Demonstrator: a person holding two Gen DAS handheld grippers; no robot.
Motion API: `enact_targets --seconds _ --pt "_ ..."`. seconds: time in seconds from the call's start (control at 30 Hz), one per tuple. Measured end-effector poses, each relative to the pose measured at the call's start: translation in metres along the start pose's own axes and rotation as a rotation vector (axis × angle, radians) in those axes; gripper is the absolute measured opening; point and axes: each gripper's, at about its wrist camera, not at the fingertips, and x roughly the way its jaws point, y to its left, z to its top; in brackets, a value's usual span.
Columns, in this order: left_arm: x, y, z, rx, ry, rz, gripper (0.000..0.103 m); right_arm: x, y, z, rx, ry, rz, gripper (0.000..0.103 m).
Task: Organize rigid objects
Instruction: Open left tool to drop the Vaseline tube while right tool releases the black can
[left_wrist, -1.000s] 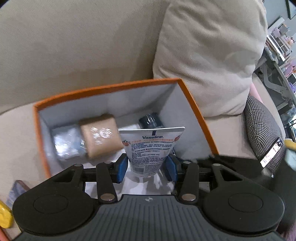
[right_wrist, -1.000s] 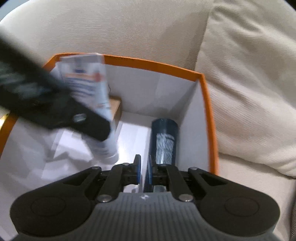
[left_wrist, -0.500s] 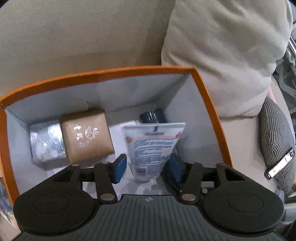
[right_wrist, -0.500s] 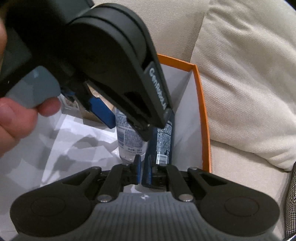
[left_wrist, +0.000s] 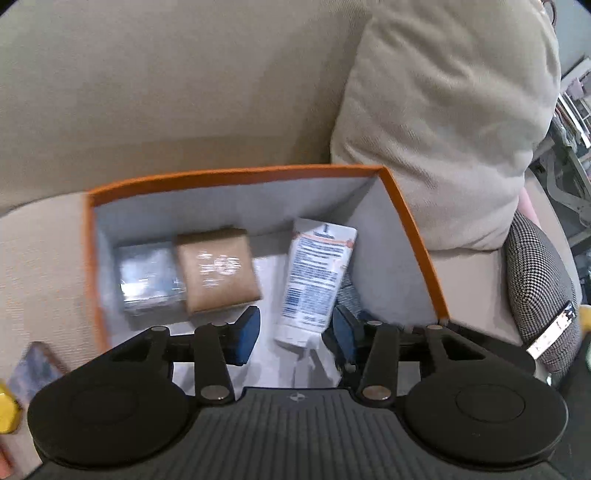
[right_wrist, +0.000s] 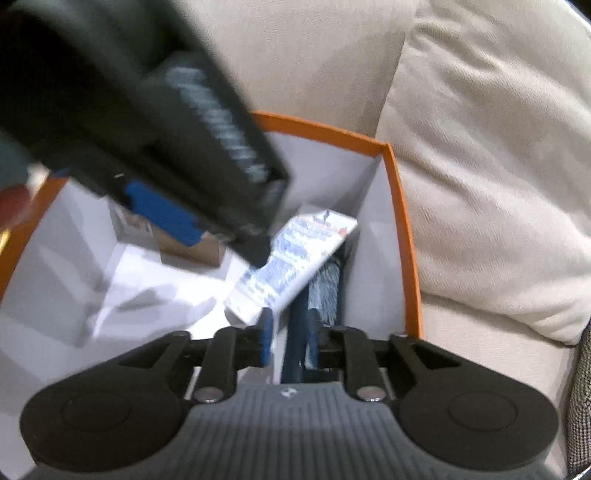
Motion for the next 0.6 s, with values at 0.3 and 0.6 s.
enact_targets --seconds 0.3,0.6 --pt "-0.029 0.025 -0.004 -0.045 -0.057 0.015 0.052 0.033 0.006 0.021 0.001 0.039 0.024 0.046" --pt "-0.026 0.028 -0.01 -0.052 -0.048 -0.006 0.053 0.036 0.009 0.019 -0.179 0.056 0.076 0.036"
